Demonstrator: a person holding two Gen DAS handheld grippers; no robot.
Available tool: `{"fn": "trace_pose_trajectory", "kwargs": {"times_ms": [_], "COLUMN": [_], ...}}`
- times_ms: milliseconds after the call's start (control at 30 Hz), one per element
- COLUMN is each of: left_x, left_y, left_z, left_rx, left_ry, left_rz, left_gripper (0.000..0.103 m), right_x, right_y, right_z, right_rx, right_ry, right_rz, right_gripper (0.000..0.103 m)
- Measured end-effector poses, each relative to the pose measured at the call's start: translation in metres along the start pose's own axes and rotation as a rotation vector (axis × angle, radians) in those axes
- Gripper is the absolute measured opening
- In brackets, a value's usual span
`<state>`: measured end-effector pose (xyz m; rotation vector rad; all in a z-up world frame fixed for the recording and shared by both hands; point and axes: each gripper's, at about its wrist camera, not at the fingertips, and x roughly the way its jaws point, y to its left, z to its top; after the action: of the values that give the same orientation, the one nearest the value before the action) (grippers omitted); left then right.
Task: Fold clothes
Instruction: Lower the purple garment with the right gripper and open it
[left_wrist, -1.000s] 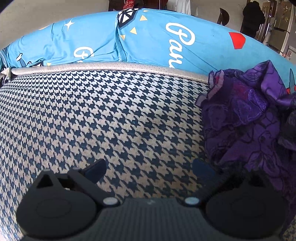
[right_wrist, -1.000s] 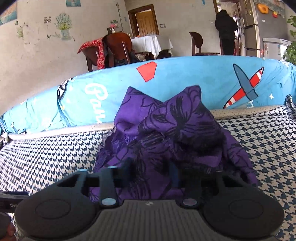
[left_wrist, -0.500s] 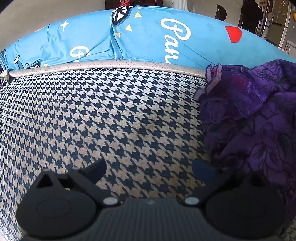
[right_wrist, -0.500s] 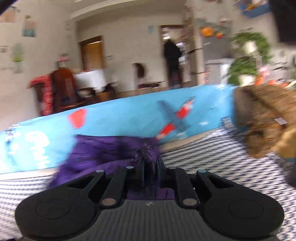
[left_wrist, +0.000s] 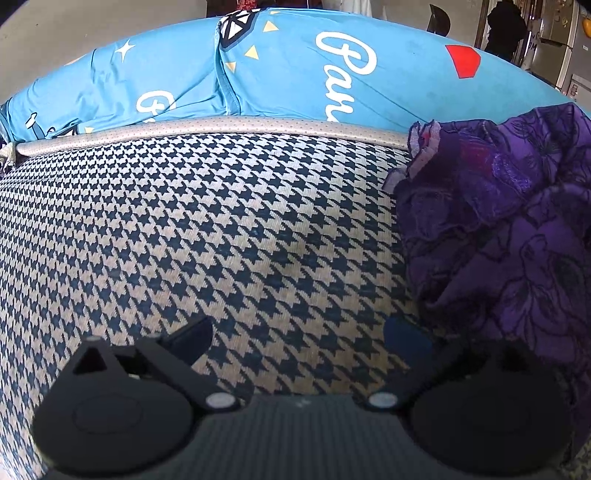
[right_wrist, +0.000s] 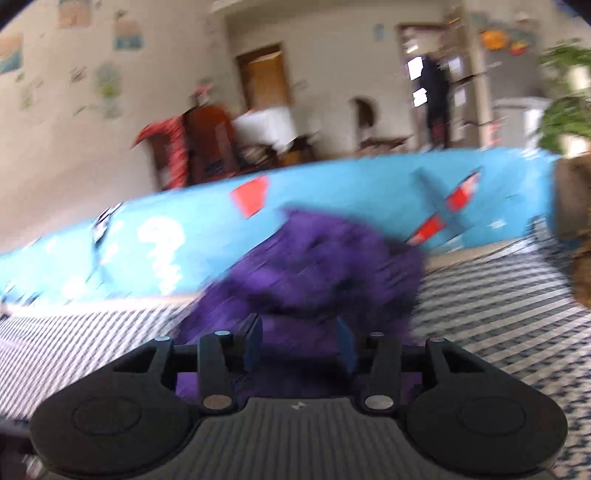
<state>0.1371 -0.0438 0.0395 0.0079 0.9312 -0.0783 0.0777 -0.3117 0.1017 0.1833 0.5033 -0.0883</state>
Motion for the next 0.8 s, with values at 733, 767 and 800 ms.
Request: {"fn": "trace_pose_trajectory", "kwargs": {"times_ms": [733, 767, 800], "left_x": [-0.004, -0.004, -0.004], "left_y": [0.016, 0.018, 0.020], "left_z": [0.001, 0.001, 0.002], "left_rx": [-0.043, -0.047, -0.051], "left_ry": [0.000, -0.001, -0.003], "left_rz": [-0.017, -0.014, -0.011], "left_gripper": [0.103, 0.103, 0.103], "right_x": [0.025, 0.022, 0.019], "right_y": [0.055, 0.055, 0.055], "right_z": [-0.046, -0.043, -0.040], "right_rx": [-0.258, -0.249, -0.239], "right_ry": [0.110, 0.092, 0.074], "right_rz": [0.035, 0.038, 0.042], "right_gripper": [0.026, 0.021, 0.019]}}
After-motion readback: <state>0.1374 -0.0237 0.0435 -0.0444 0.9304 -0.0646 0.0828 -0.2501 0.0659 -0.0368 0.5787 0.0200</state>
